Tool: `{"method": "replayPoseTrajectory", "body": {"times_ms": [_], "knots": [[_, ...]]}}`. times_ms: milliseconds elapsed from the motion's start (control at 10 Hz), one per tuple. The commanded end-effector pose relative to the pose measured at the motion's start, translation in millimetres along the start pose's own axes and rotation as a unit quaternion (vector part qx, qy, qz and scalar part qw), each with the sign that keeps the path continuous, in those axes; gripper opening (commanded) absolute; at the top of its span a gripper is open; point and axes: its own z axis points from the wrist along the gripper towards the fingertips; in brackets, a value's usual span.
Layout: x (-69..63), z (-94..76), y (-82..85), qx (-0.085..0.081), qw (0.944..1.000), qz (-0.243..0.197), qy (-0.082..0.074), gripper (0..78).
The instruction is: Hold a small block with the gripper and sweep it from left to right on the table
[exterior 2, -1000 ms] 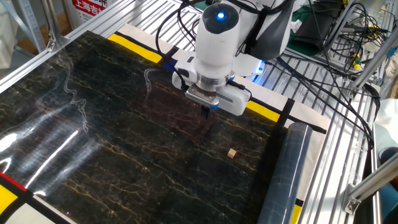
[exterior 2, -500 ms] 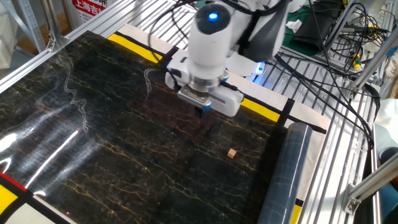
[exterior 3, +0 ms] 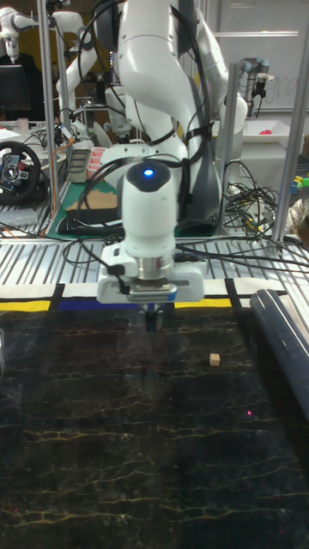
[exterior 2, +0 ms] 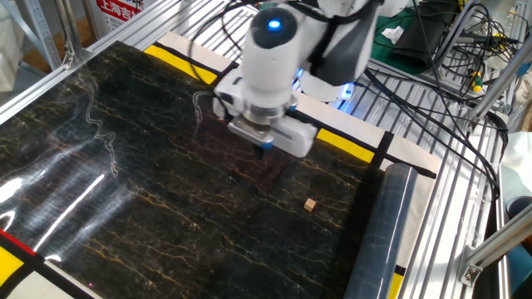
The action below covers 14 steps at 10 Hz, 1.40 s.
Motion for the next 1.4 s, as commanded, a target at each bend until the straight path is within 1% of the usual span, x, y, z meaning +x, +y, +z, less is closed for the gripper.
{"method": "replayPoseTrajectory", "body": {"times_ms": [100, 200, 300, 400, 500, 600, 700, 800, 900, 1000, 1100, 1200, 1300, 1400], "knots": [[-15.7, 2.6, -32.8, 0.003, 0.9998, 0.017, 0.003, 1.2], [-22.6, 2.1, -41.7, -0.001, 0.9998, 0.022, -0.001, 1.2], [-33.2, -0.2, -61.7, -0.004, 0.9998, 0.021, -0.001, 1.2], [-40.9, -3.2, -79.5, -0.002, 0.9998, 0.022, -0.002, 1.2], [-44.4, -5.8, -88.7, -0.003, 0.9998, 0.021, -0.001, 1.2], [-50.7, -15.1, -106.5, -0.004, 0.9998, 0.018, -0.002, 1.2], [-51.9, -18.5, -110.2, -0.005, 0.9998, 0.019, -0.002, 1.2], [-52.5, -31.0, -116.0, -0.009, 0.9994, 0.031, -0.01, 1.2], [-50.8, -33.9, -111.3, -0.016, 0.9991, 0.035, -0.017, 1.2], [-48.8, -37.5, -103.3, -0.015, 0.9992, 0.033, -0.017, 1.2], [-44.8, -43.3, -92.5, -0.011, 0.9993, 0.031, -0.016, 1.2], [-44.8, -43.3, -92.5, -0.011, 0.9993, 0.031, -0.016, 1.2], [-40.9, -48.3, -83.5, -0.003, 0.9997, 0.021, -0.012, 1.2], [-38.8, -50.3, -78.3, -0.001, 0.9998, 0.015, -0.011, 1.2]]}}
